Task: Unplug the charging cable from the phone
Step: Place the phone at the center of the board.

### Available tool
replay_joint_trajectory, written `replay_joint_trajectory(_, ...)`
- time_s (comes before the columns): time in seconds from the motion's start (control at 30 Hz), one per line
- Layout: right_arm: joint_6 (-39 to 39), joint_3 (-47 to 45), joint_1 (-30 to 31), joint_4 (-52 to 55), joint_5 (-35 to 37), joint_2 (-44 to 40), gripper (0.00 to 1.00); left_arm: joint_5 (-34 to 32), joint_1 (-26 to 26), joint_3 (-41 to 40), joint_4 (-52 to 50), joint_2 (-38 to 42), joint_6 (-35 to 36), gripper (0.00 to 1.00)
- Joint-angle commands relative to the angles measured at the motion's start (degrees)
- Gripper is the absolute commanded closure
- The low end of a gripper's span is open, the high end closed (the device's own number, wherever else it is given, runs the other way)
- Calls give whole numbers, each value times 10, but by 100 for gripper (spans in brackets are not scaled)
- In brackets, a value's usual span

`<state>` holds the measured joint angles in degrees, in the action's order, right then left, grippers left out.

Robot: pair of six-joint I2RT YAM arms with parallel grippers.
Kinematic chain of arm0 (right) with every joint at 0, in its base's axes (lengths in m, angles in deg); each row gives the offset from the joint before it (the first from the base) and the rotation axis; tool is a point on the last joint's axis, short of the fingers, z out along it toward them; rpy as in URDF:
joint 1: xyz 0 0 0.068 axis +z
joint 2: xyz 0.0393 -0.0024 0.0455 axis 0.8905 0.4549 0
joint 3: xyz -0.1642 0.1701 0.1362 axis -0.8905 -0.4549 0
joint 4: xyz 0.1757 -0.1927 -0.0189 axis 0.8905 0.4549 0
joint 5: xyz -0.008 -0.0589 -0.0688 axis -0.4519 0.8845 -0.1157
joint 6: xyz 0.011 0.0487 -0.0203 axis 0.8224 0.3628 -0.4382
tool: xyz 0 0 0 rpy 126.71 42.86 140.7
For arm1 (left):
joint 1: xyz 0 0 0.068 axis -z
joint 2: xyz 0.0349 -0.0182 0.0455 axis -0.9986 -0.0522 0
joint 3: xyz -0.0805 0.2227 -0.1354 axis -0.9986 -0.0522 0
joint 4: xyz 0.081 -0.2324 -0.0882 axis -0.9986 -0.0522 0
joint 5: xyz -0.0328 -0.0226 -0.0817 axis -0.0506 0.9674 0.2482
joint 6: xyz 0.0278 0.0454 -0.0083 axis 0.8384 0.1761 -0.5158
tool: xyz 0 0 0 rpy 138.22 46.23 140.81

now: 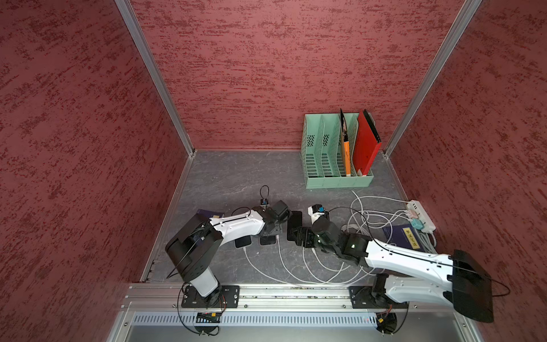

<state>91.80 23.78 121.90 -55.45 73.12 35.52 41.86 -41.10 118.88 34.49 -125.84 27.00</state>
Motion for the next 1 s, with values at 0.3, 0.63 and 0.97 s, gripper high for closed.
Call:
replay_joint_trajectory(0.3,1,1,-12,44,23,-59,17,13,-4,33,0,-25,6,100)
replay_joint_trajectory(0.63,-10,-7,-16,51,27,-99,14,19,-2,41,-4,-47,4,100)
replay_joint_trajectory(0.97,-13,-3,-18,50,20,-96,14,23,-2,38,-3,-50,7,0)
